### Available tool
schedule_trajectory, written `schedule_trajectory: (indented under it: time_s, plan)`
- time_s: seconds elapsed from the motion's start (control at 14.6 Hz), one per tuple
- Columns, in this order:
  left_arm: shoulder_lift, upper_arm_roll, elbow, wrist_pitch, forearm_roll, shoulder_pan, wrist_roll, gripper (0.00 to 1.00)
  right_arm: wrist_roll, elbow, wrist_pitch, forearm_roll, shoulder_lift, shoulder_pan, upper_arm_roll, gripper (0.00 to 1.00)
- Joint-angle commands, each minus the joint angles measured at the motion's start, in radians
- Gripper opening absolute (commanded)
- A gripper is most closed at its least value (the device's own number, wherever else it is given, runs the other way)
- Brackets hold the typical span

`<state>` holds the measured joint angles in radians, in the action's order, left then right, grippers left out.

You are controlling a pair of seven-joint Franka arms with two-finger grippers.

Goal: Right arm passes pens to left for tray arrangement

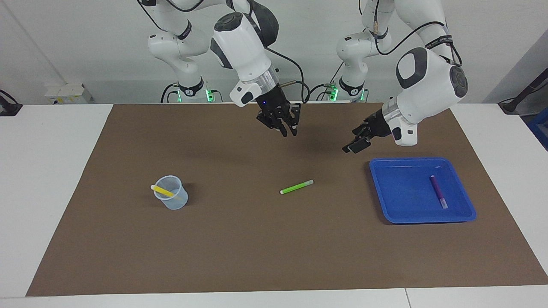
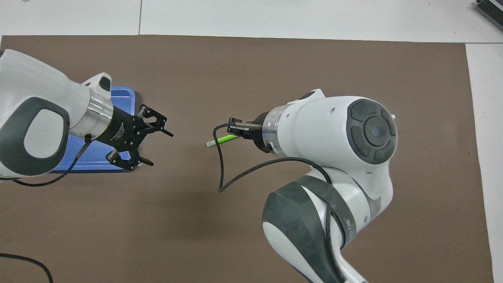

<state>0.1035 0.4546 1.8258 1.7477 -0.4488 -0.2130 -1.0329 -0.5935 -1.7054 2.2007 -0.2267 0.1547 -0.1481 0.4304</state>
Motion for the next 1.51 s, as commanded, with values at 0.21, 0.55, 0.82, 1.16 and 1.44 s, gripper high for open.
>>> schedule_trajectory:
  time_s: [0.21, 0.55, 0.82, 1.16, 1.44]
  plan:
    - [-0.054, -0.01, 0.079, 0.11, 0.018, 0.112, -0.271, 0.89, 0.311, 0.007, -0.121, 0.036, -0.03, 0.097, 0.007, 0.31]
    - [-0.091, -0.008, 0.196, 0.304, 0.016, 0.178, -0.393, 0.87, 0.688, 0.007, -0.219, 0.033, -0.046, 0.237, 0.011, 0.32]
    - [-0.096, -0.008, 0.294, 0.626, 0.016, 0.291, -0.7, 0.84, 1.011, -0.003, -0.268, 0.036, -0.055, 0.332, 0.007, 0.34]
    - [-0.103, -0.008, 0.378, 0.763, 0.013, 0.268, -0.743, 0.71, 1.374, -0.028, -0.276, 0.04, -0.067, 0.467, 0.005, 0.4]
    - [-0.096, -0.008, 0.398, 0.86, 0.01, 0.268, -0.759, 0.72, 1.582, -0.039, -0.273, 0.108, -0.072, 0.55, 0.005, 0.4]
